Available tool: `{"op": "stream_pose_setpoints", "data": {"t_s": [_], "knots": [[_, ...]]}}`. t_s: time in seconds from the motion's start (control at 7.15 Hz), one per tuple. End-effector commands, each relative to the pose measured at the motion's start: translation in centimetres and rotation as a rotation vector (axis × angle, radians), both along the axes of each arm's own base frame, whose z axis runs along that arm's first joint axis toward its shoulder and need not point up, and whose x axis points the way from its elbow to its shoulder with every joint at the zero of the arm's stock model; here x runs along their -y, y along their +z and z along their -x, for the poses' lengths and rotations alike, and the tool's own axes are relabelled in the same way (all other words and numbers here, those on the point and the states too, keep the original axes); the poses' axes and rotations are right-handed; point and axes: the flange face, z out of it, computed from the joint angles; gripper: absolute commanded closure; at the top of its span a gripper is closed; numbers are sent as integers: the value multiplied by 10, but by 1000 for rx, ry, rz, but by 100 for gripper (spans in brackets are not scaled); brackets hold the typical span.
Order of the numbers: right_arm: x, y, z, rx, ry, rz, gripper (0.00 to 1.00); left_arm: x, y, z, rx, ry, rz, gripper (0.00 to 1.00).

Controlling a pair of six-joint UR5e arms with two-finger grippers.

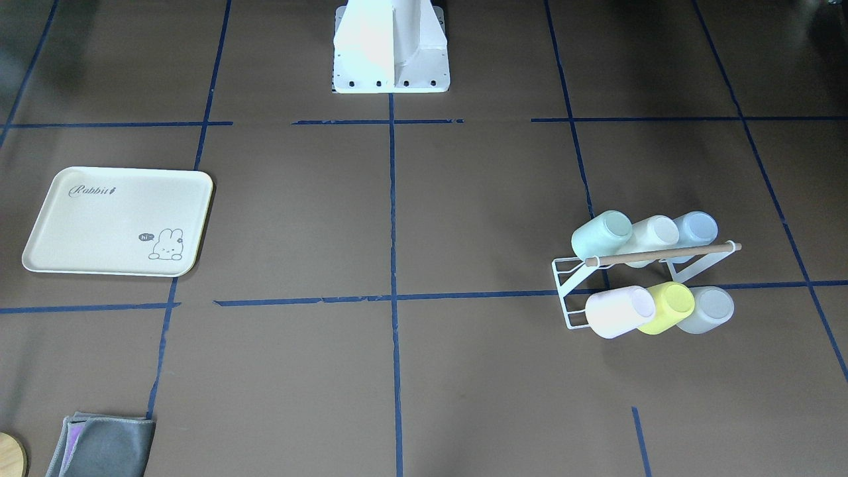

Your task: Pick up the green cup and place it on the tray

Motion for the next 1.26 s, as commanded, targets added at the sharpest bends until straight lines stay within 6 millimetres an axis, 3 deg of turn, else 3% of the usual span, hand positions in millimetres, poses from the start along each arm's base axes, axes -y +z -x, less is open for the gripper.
{"op": "stream_pose_setpoints", "data": {"t_s": [0.0,0.28,0.42,0.7,0.84,1.12], "knots": [[4,-7,0,-1,-1,-21,0,0,-1,0,0,0,-1,0],[11,-13,4,1,-8,-35,0,0,-1,0,0,0,-4,0],[29,-32,4,0,5,-62,0,1,-2,0,0,0,-6,0],[34,-33,8,0,4,-56,0,1,-5,0,0,0,-12,0],[35,-33,21,4,24,-11,0,1,-6,0,0,0,-15,0],[35,-49,73,42,118,-9,0,2,-7,0,0,-1,-16,0]]}}
